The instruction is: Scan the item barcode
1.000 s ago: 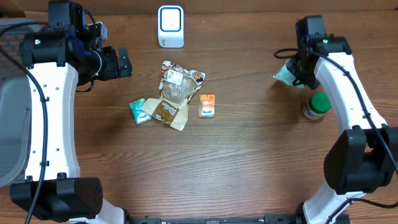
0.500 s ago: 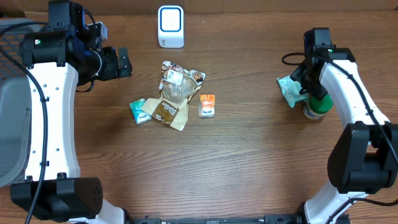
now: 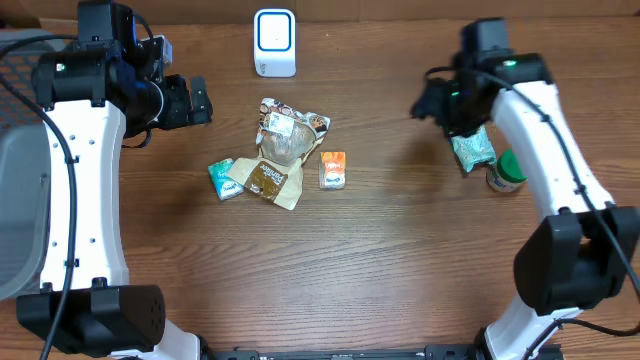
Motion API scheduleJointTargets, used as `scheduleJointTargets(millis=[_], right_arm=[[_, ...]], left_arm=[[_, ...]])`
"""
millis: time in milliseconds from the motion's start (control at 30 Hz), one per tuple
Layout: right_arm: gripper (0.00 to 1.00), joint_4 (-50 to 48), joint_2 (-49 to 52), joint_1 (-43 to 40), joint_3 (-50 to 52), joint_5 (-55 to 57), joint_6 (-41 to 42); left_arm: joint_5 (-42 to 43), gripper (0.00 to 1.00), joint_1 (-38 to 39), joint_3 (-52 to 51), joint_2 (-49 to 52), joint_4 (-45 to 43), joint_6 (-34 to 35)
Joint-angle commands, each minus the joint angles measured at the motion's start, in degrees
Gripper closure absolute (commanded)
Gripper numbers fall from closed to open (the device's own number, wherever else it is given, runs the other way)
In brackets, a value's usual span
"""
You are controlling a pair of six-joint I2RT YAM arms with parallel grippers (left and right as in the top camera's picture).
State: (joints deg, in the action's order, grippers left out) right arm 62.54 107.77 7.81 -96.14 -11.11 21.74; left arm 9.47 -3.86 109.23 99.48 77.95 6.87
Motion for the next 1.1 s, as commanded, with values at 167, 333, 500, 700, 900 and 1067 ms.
scheduleJointTargets(millis=[167, 333, 500, 700, 900, 1067], right_arm=[[0.69, -10.21, -0.26, 13.00, 8.22, -3.96, 3.67], [0.85, -21.46, -0.17, 19.82, 14.69, -2.54, 12.61], [0.93, -31.15, 0.24, 25.07, 21.31, -1.38, 20.33], [0.96, -35.10, 3.45, 28.41, 24.46, 4.26, 23.67], [0.96, -32.65, 3.87, 27.08, 24.44, 5.66, 23.67], [0.96, -28.94, 3.78, 23.69, 24.39, 8.11, 23.26]], left_arm=[[0.61, 0.01, 0.22, 1.16, -0.50, -0.22, -0.46], [0.61, 0.00, 0.24, 1.16, -0.50, -0.22, -0.46], [0.61, 0.01, 0.22, 1.16, -0.50, -0.20, -0.46], [0.61, 0.00, 0.24, 1.16, -0.50, -0.22, -0.46], [0.61, 0.00, 0.24, 1.16, -0.50, -0.20, -0.46], [0.61, 0.00, 0.22, 1.16, -0.50, -0.20, -0.46]])
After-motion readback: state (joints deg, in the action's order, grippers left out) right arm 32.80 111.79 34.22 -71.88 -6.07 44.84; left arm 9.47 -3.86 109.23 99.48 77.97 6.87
